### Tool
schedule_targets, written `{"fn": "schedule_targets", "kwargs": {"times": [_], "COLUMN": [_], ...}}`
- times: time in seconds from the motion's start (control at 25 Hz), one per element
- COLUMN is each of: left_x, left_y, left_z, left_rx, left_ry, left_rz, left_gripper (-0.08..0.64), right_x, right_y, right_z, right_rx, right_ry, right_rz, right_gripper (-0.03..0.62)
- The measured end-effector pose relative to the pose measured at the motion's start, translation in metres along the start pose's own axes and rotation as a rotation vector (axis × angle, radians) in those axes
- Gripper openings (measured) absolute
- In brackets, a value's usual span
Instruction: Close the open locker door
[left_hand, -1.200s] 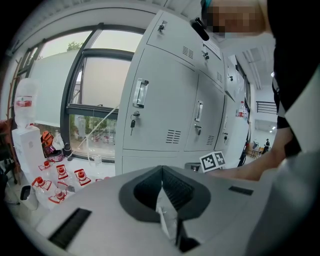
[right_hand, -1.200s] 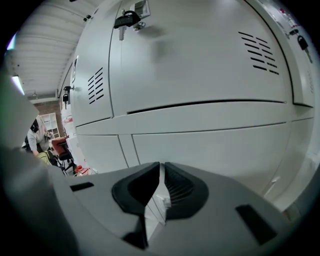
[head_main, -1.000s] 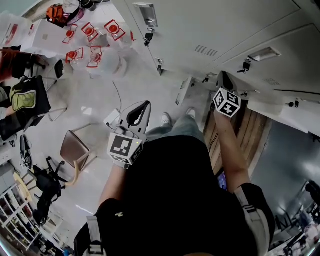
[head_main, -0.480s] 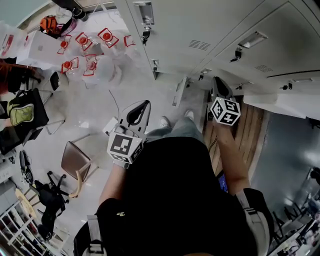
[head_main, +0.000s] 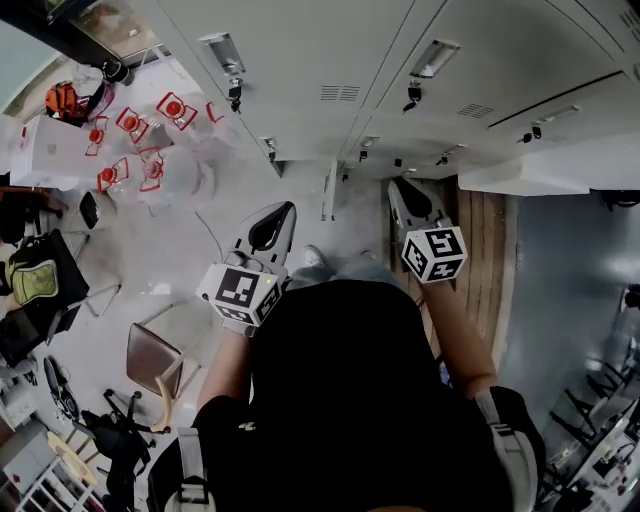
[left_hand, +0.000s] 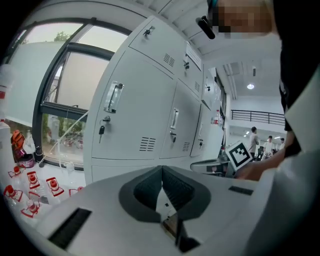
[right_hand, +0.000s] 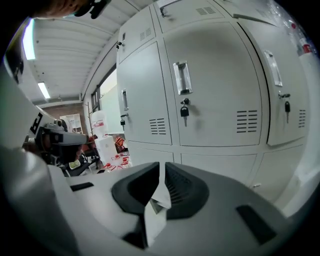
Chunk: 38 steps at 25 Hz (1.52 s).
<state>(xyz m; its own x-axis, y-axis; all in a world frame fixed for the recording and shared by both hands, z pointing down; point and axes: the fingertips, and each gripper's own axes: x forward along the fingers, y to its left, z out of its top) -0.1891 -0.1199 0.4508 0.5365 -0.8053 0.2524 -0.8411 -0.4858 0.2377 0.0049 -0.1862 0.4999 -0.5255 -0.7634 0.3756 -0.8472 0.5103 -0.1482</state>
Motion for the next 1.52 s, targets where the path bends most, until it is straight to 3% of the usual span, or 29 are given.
{"fn": "schedule_targets", "kwargs": {"times": [0.2,0.68,1.2,1.52], "left_x": [0.029,0.083,0.093,0.092], "left_y": [-0.03,-0.114,-0.156,-0.162], "left_z": [0.013,0.05,0.077,0.076], "left_rx": [0.01,0.101,0.164,0.169], "left_ry": [-0.004,-0.012,-0.046,-0.036], "left_rz": [-0.069,-0.23,-0.29,-0.296], "left_gripper": [0.023,0.023,0.023,0.023], "right_x": [-0.037,-0.118,-0.15,-0.149], "right_y": [-0.003,-0.04,-0.052,-0.052], "right_z": [0.025,0.082,0.098,0.094], "right_rx": [-0.079,-0.129,-0.128,-0.126], "right_ry": [-0.033,-0.144,-0.226,-0.214], "right_rz": [0.019,0.022,0.033,0.034], "right_gripper": [0.051,0.051,0.051,0.051]}}
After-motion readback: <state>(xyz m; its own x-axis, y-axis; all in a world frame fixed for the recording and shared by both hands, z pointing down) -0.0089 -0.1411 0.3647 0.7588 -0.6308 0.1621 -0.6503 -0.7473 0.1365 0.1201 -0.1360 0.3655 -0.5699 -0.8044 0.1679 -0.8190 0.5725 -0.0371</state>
